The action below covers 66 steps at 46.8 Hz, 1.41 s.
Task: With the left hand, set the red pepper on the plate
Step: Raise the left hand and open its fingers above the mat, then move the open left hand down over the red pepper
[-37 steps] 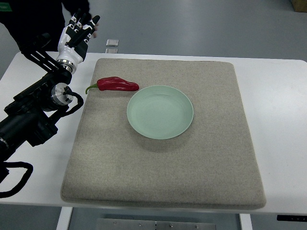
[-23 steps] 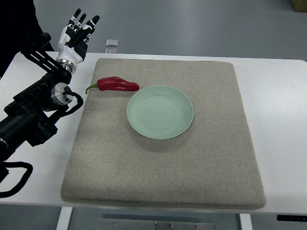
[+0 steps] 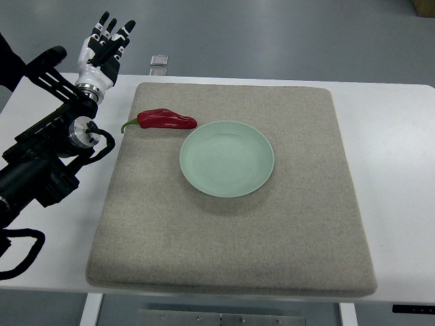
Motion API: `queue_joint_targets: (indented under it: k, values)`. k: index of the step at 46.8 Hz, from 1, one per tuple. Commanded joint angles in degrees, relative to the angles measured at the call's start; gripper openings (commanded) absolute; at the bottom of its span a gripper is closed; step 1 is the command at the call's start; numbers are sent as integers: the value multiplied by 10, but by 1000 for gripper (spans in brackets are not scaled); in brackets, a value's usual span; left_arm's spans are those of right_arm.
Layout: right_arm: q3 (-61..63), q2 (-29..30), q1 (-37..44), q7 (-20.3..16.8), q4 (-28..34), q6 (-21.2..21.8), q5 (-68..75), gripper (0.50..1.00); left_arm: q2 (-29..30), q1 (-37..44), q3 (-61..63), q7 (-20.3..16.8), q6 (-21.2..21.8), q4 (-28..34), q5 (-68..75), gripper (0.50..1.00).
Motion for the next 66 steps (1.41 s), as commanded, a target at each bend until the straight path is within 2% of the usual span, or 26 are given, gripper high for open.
queue_joint_targets:
  k: [1, 10, 18, 22, 33, 46, 60, 66]
  values:
    - [-1, 0, 0, 0, 0, 0, 0, 932, 1, -1, 7, 0, 0, 2, 6, 981]
    - [0, 0, 0, 0, 0, 0, 0, 932, 11, -4, 17, 0, -1, 12, 16, 981]
    - [-1, 0, 0, 0, 0, 0, 0, 932, 11, -5, 24, 0, 0, 20, 93, 975]
    - [0, 0, 0, 0, 0, 0, 0, 932, 11, -5, 23, 0, 0, 19, 100, 990]
    - [0, 0, 0, 0, 0, 0, 0, 932, 11, -3, 25, 1, -34, 15, 102, 994]
    - [0, 0, 0, 0, 0, 0, 0, 932, 17, -9, 28, 3, -34, 13, 114, 994]
    - [-1, 0, 0, 0, 0, 0, 0, 932, 30, -14, 35, 3, -31, 10, 298, 981]
    - [0, 0, 0, 0, 0, 0, 0, 932, 53, -14, 36, 3, -37, -5, 407, 979]
